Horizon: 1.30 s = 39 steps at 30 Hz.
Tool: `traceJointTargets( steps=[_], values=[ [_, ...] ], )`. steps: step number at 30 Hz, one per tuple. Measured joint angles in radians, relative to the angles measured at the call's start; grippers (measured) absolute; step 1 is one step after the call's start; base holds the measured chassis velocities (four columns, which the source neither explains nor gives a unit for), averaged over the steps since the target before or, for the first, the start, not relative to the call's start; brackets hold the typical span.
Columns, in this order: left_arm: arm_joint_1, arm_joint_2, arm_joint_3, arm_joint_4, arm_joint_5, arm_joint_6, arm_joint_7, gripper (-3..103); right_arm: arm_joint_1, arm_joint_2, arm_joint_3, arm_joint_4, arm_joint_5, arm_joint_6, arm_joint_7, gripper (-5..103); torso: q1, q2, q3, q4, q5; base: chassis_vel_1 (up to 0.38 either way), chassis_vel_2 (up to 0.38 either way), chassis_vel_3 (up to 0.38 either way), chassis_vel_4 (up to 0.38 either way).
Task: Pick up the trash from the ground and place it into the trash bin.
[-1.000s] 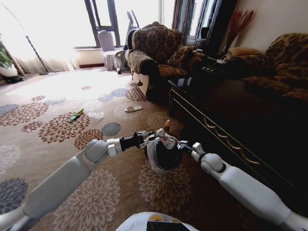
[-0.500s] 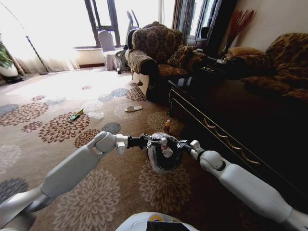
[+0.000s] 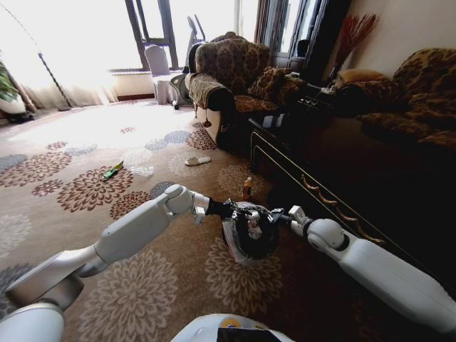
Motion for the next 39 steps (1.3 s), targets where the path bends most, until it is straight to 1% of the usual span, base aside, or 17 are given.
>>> traceJointTargets(
  steps=[4,6,7,12,16,17,19,20,21,24,25,29,30,31,33,34,39],
  values=[
    [-0.013,-0.009,0.007,0.026,0.002,-0.020,-0.003,44,-0.020,-0.001,0.011,0.000,-0.001,0.003,-0.004,0,0.000,0.000,0.000,0.0001,0.0000,0.000,0.000,0.000,0.000],
    [-0.013,-0.009,0.007,0.027,0.000,-0.022,-0.005,44,-0.025,-0.002,0.014,0.000,-0.001,0.005,-0.005,0,0.000,0.000,0.000,0.0000,-0.0002,0.000,0.000,0.000,0.000],
    [-0.009,-0.008,0.006,0.027,-0.010,-0.023,-0.010,56,-0.031,-0.004,0.018,0.000,-0.001,0.005,-0.007,0,0.000,0.000,0.000,0.0000,0.0000,0.000,0.000,0.000,0.000],
    [0.029,0.005,-0.029,0.004,-0.077,-0.006,-0.024,66,-0.053,-0.004,0.033,-0.004,0.010,0.013,0.005,0,0.000,0.000,0.000,-0.0001,0.0000,0.000,0.000,0.000,0.000],
    [0.173,0.030,-0.189,-0.096,-0.246,0.091,-0.070,88,-0.125,-0.001,0.104,-0.005,0.085,0.016,0.078,0,0.000,0.000,0.000,0.0000,0.0000,0.000,0.000,0.000,0.000],
    [0.173,0.030,-0.189,-0.096,-0.246,0.091,-0.070,88,-0.125,-0.001,0.104,-0.005,0.085,0.016,0.078,0,0.000,0.000,0.000,0.0000,0.0000,0.000,0.000,0.000,0.000],
    [0.303,0.028,-0.306,-0.166,-0.325,0.144,-0.115,97,-0.185,0.005,0.169,0.005,0.153,0.020,0.141,0,0.000,0.000,0.000,0.0001,-0.0002,0.000,0.000,0.000,0.000],
    [0.360,0.027,-0.351,-0.193,-0.359,0.164,-0.133,97,-0.214,0.004,0.198,0.012,0.182,0.021,0.163,0,0.000,0.000,0.000,0.0002,-0.0002,0.000,0.000,0.000,0.000],
    [0.360,0.027,-0.351,-0.193,-0.359,0.164,-0.133,97,-0.214,0.004,0.198,0.012,0.182,0.021,0.163,0,0.000,0.000,0.000,0.0002,-0.0002,0.000,0.000,0.000,0.000],
    [0.504,0.010,-0.457,-0.239,-0.408,0.216,-0.234,100,-0.309,-0.021,0.280,0.055,0.269,0.019,0.231,0,0.000,0.000,0.000,0.0004,-0.0002,0.000,0.000,0.000,0.000],
    [0.504,0.010,-0.457,-0.239,-0.408,0.216,-0.234,100,-0.309,-0.021,0.280,0.055,0.269,0.019,0.231,0,0.000,0.000,0.000,0.0004,-0.0002,0.000,0.000,0.000,0.000],
    [0.618,-0.056,-0.493,-0.230,-0.407,0.266,-0.436,100,-0.395,-0.034,0.343,0.131,0.423,-0.004,0.420,0,0.000,0.000,0.000,0.0001,0.0001,0.000,0.000,0.000,0.000],
    [0.618,-0.056,-0.493,-0.230,-0.407,0.266,-0.436,100,-0.395,-0.034,0.343,0.131,0.423,-0.004,0.420,0,0.000,0.000,0.000,0.0001,0.0001,0.000,0.000,0.000,0.000],
    [0.637,-0.076,-0.494,-0.228,-0.405,0.274,-0.468,100,-0.418,-0.037,0.360,0.159,0.476,-0.012,0.488,0,0.000,0.000,0.000,0.0002,0.0002,0.000,0.000,0.000,0.000],
    [0.661,-0.109,-0.496,-0.224,-0.394,0.277,-0.487,100,-0.470,-0.045,0.392,0.207,0.551,-0.016,0.586,0,0.000,0.000,0.000,0.0002,0.0000,0.000,0.000,0.000,0.000],
    [0.661,-0.109,-0.496,-0.224,-0.394,0.277,-0.487,100,-0.470,-0.045,0.392,0.207,0.551,-0.016,0.586,0,0.000,0.000,0.000,0.0002,0.0000,0.000,0.000,0.000,0.000],
    [0.683,-0.191,-0.499,-0.182,-0.359,0.278,-0.511,100,-0.593,-0.059,0.496,0.287,0.679,-0.025,0.710,0,0.000,0.000,0.000,-0.0004,0.0000,0.000,0.000,0.000,0.000]
  ],
)
